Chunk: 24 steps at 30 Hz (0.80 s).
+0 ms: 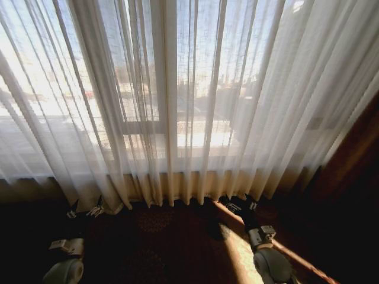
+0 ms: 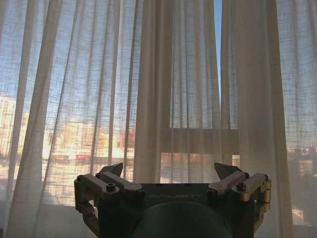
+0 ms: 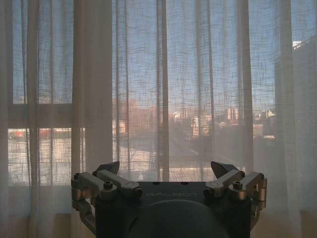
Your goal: Open the curtains by pulling them apart, changing their state from closed to fully open.
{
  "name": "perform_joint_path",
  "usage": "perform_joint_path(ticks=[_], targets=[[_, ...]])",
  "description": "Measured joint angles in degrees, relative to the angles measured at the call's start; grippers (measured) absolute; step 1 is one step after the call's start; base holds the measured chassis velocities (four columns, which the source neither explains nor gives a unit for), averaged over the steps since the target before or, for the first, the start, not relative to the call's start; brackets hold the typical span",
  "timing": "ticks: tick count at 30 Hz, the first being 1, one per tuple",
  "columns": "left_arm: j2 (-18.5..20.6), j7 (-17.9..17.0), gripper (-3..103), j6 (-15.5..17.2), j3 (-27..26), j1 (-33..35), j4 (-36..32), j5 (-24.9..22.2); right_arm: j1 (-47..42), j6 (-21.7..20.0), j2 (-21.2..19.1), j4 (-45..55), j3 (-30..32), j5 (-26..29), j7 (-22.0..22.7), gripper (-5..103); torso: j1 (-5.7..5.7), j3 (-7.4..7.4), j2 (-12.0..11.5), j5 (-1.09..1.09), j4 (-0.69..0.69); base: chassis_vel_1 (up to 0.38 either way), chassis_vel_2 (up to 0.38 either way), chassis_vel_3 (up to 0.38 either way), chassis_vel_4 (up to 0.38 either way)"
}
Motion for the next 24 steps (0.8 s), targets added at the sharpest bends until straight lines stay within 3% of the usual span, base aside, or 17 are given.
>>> perform_joint_path(ticks=[14,24], targets=[[0.0,0.0,100,0.0,0.0,0.0,0.0,0.0,0.5,0.8,-0.5,-0.6,-0.9,0.4,-1.3,100,-0.01,0.0,0.0,0.0,0.01,-0.038,0.139,0.043,-0.133],[0.0,0.0,100,0.0,0.0,0.0,0.0,0.0,1.8,-0.1,-1.8,-1.7,-0.4,0.9,-0.6,100,0.0,0.0,0.0,0.0,0.0,-0.237,0.324,0.235,-0.326]])
